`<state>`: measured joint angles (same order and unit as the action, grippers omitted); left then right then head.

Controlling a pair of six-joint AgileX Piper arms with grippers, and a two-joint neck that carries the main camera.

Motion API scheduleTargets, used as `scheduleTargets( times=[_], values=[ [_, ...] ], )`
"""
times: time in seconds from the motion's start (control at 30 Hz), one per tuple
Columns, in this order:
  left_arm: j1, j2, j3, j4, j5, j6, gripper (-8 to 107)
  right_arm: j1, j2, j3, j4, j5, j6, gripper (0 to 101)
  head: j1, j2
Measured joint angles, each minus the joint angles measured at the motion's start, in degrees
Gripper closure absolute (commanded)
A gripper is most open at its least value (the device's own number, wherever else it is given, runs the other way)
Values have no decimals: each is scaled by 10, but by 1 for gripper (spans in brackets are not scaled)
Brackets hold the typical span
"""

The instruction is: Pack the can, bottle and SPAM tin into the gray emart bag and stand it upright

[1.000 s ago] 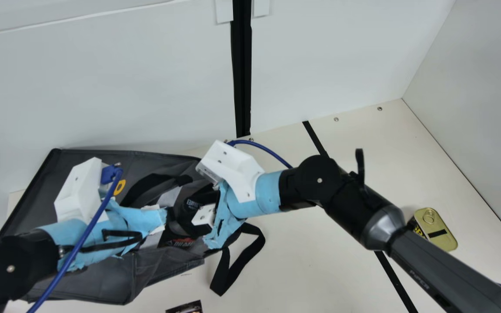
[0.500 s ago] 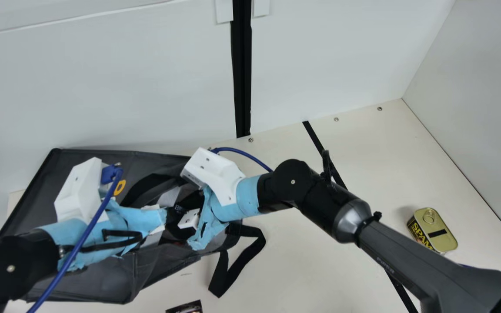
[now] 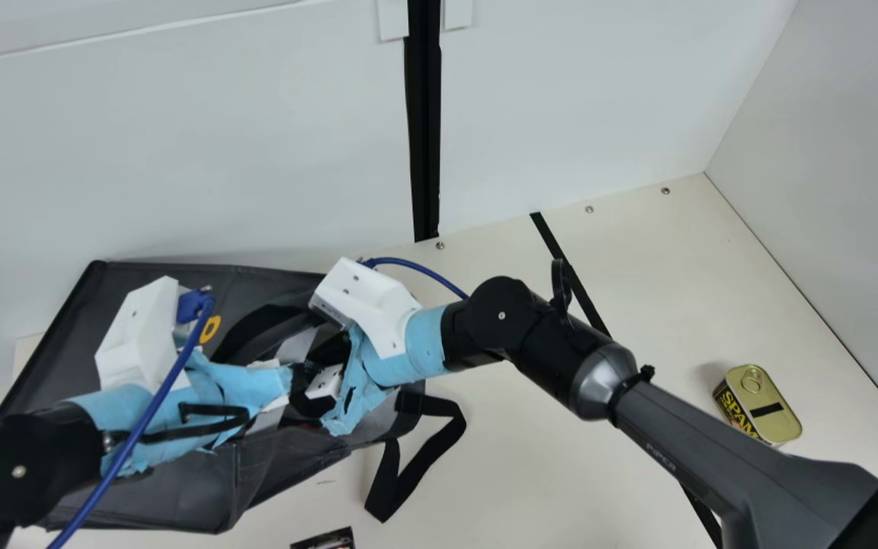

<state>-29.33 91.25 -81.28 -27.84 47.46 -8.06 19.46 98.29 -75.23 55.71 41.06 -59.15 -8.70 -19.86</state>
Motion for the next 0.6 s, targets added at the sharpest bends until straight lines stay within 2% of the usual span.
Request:
scheduleTargets(
  times=[0.43,0.6],
  values=[
    [0,0,0,0,0,0,107,2,-3,-3,-9,6,6,8,-1,0],
    [0,0,0,0,0,0,107,2,-11,0,-15,9,8,6,-1,0]
  ],
)
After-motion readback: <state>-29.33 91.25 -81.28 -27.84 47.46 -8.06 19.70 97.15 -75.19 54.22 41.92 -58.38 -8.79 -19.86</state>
